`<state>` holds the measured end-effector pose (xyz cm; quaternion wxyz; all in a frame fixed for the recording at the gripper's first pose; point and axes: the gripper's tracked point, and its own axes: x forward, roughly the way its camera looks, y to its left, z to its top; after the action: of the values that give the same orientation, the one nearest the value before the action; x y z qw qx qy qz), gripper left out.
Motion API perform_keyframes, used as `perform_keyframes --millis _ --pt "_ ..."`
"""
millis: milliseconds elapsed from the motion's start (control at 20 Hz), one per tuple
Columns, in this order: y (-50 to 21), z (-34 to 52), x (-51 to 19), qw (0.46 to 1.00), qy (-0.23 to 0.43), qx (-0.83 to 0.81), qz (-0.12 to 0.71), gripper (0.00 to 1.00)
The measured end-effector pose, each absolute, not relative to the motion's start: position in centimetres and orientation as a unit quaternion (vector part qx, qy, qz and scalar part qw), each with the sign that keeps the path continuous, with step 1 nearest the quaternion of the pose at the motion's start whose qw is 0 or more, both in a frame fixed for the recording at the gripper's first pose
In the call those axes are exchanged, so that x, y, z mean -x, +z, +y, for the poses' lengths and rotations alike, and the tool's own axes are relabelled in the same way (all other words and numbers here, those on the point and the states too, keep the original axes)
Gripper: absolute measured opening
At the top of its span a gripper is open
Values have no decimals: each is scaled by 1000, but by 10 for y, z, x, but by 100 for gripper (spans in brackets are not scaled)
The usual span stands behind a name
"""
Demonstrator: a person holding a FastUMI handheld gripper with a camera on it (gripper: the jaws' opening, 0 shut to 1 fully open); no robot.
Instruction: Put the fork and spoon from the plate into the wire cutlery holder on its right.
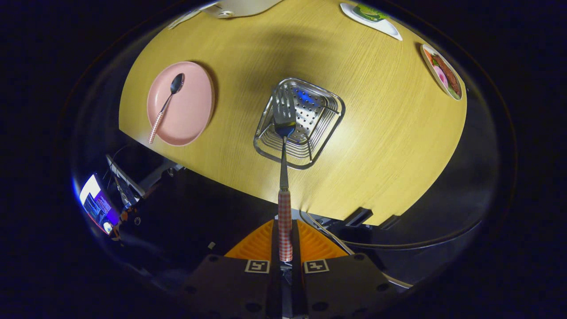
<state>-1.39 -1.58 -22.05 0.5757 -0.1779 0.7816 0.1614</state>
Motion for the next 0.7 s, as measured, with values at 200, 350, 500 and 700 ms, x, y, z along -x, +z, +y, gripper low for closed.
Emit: perform_keyframes --millis 200,350,500,700 --pt "-218 -15 15 593 175 163 769 13" --pt "-218 -33 26 574 163 165 785 13" --pt "-218 -28 24 562 158 142 800 13" --pt "-216 -22 21 516 153 138 832 13"
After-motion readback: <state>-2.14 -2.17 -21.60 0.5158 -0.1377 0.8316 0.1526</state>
